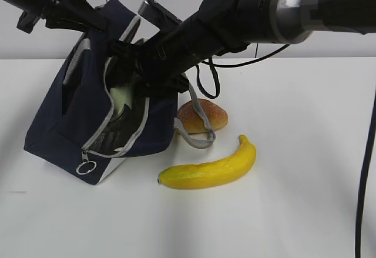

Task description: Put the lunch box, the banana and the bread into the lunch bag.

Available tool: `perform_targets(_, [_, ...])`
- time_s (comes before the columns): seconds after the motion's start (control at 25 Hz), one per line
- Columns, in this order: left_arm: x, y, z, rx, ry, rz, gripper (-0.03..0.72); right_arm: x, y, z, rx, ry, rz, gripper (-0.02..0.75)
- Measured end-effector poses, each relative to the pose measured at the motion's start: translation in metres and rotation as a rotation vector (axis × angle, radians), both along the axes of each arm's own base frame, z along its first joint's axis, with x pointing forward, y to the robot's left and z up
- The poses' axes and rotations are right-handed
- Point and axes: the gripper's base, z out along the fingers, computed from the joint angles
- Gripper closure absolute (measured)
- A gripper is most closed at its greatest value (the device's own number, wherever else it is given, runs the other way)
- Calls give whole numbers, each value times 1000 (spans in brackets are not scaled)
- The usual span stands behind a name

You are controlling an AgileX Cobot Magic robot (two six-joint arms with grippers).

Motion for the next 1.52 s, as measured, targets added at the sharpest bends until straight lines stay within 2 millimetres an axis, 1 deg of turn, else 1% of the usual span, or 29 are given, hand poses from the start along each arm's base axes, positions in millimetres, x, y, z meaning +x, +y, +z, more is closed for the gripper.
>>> perform_targets(0.2, [2,7,0,-2,-4,22,701,1,0,0,0,-15,-7,316])
perform_targets(0.4, [4,7,1,-3,-18,39,701,4,1,4,14,-47,-19,256])
perform_targets(0.48, [5,7,1,-1,-22,42,701,4,1,5,16,-55,-16,245])
perform_targets(0.68, [6,13,-1,32,-29,50,701,2,2,6,-5,-85,55,237])
perform_targets(0.72, [6,14,-2,42,-29,50,701,0,3,8,-11,-88,86,237])
perform_targets(0.84, [8,27,-3,62,-25,74,701,0,1,19,-34,-98,173,236])
perform_targets(1.0, [9,48,-4,72,-12,113,701,1,-6,44,-66,-125,286,236])
perform_targets(1.16, [8,61,-7,121,1,119,701,4,-21,71,-125,-110,352,236])
perform_targets(1.24, [8,62,-9,148,2,115,701,7,-32,83,-183,-112,360,236])
perform_targets(1.4, [7,63,-9,156,7,108,701,22,-61,103,-328,-155,260,236])
perform_targets(1.52, [7,63,-10,158,13,102,701,27,-82,116,-442,-179,147,236])
